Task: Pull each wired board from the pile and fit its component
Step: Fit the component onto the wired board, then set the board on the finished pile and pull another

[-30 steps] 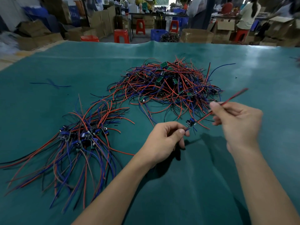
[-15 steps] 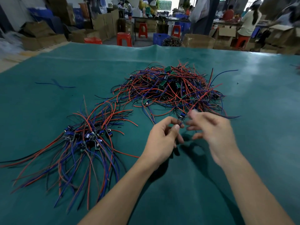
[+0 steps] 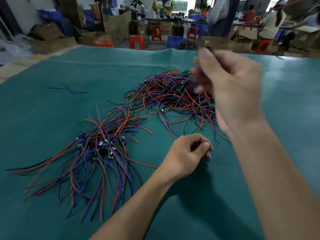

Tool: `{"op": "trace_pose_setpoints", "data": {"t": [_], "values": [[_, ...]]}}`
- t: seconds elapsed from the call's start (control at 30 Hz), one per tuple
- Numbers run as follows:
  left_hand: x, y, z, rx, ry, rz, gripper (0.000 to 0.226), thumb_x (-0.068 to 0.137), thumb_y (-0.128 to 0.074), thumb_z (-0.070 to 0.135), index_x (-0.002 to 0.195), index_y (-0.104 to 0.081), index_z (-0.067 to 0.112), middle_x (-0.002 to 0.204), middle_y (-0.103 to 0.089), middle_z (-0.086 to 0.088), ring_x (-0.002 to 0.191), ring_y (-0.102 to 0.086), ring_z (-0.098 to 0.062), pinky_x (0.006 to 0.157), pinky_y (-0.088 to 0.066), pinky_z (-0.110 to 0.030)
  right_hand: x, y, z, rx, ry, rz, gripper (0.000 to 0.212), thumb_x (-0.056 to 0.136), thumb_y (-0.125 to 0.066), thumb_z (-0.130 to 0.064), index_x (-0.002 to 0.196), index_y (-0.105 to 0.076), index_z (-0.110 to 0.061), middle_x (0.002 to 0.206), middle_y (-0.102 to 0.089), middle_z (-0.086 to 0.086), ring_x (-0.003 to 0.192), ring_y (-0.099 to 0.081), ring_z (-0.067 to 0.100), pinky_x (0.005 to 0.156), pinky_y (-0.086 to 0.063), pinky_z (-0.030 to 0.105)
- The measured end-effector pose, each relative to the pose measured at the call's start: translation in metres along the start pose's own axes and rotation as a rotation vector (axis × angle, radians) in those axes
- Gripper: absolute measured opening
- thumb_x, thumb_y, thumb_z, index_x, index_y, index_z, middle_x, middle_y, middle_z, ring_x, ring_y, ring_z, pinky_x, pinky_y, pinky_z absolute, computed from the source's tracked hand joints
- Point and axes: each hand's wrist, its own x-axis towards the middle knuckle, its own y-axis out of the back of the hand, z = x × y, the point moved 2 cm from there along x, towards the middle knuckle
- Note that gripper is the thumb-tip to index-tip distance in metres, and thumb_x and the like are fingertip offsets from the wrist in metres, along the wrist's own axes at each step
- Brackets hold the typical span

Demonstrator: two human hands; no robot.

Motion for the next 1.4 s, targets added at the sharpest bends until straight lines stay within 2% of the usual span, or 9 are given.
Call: {"op": "trace_pose_setpoints", "data": {"t": [0.23,0.33,0.47,0.63,0.8,0.9,1.13,1.27,1.4], "values": [[-0.001,0.001,0.000,0.015,0.070,-0.002,0.018,0.097,-0.055,0.022,0.082,-0.065,0.022,0.071,-0.070,0.005,0.061,-0.055,-0.007,0.057,-0.042,-0.025,0.029,-0.075,0.035,-0.683,-0.282,-0.832,0.051,0.095,-0.062,-0.054,0.093,-0.072,-0.004,0.092,-0.074,0.015,0.079,-0.075,0.025,0.058,-0.062,0.036],[0.000,0.002,0.001,0.036,0.061,0.017,0.017,0.099,-0.056,0.019,0.088,-0.068,0.013,0.070,-0.071,0.004,0.063,-0.056,-0.009,0.058,-0.044,-0.027,0.042,-0.039,0.073,-1.315,-0.240,-0.758,0.027,0.092,-0.062,-0.032,0.114,-0.070,-0.019,0.121,-0.065,0.019,0.110,-0.066,0.038,0.093,-0.057,0.043],[0.001,0.002,0.001,0.051,0.062,0.028,0.023,0.101,-0.053,0.023,0.089,-0.068,0.013,0.068,-0.071,0.004,0.071,-0.062,-0.013,0.075,-0.051,-0.036,0.038,0.011,0.107,-1.590,-0.392,-0.739,0.033,0.089,-0.061,-0.018,0.121,-0.062,-0.025,0.126,-0.056,0.014,0.111,-0.060,0.041,0.091,-0.053,0.048],[0.002,0.004,-0.002,0.059,0.075,0.098,0.024,0.101,-0.051,0.026,0.088,-0.068,0.015,0.067,-0.071,0.004,0.065,-0.060,-0.013,0.071,-0.049,-0.034,0.040,0.043,0.111,-1.424,-0.350,-0.543,0.021,0.086,-0.068,-0.020,0.105,-0.073,-0.029,0.117,-0.066,0.015,0.103,-0.064,0.040,0.091,-0.056,0.047],[0.004,0.004,-0.004,0.041,0.113,0.136,0.020,0.103,-0.050,0.019,0.093,-0.065,0.013,0.065,-0.069,0.005,0.060,-0.061,-0.011,0.058,-0.042,-0.024,0.018,0.080,0.093,-1.063,-0.111,-0.041,0.020,0.089,-0.072,-0.024,0.107,-0.080,-0.021,0.096,-0.079,0.008,0.093,-0.074,0.025,0.092,-0.056,0.034],[0.003,0.005,-0.003,-0.012,0.112,0.136,0.020,0.105,-0.046,0.016,0.096,-0.063,0.009,0.069,-0.071,0.000,0.058,-0.064,-0.012,0.052,-0.040,-0.016,-0.018,0.096,0.079,-0.752,-0.110,0.213,0.024,0.092,-0.068,-0.029,0.112,-0.079,-0.020,0.094,-0.080,0.005,0.082,-0.076,0.018,0.084,-0.061,0.046],[0.000,0.011,0.006,-0.081,0.071,0.191,0.052,0.111,-0.031,0.035,0.075,-0.062,0.012,0.062,-0.064,0.007,0.053,-0.051,-0.004,0.052,-0.043,-0.021,-0.094,0.044,0.065,-0.200,-0.199,-0.116,0.033,0.085,-0.063,-0.002,0.090,-0.082,-0.029,0.089,-0.079,-0.010,0.079,-0.071,0.003,0.070,-0.053,0.015],[-0.002,0.012,0.006,-0.134,0.086,0.207,0.048,0.100,-0.044,0.041,0.077,-0.061,0.003,0.071,-0.057,-0.003,0.068,-0.049,-0.014,0.064,-0.040,-0.030,-0.094,0.048,0.077,0.006,-0.427,-0.053,0.034,0.082,-0.056,0.009,0.070,-0.078,-0.015,0.073,-0.072,0.004,0.070,-0.063,0.018,0.059,-0.046,0.025],[-0.001,0.008,0.007,-0.168,0.045,0.149,0.031,0.096,-0.052,0.031,0.068,-0.059,0.019,0.064,-0.051,0.006,0.063,-0.042,-0.012,0.063,-0.037,-0.031,-0.093,0.053,0.079,-0.190,-0.432,-0.146,0.024,0.078,-0.054,-0.005,0.065,-0.071,-0.016,0.064,-0.066,0.003,0.060,-0.054,0.015,0.053,-0.041,0.030]]}}
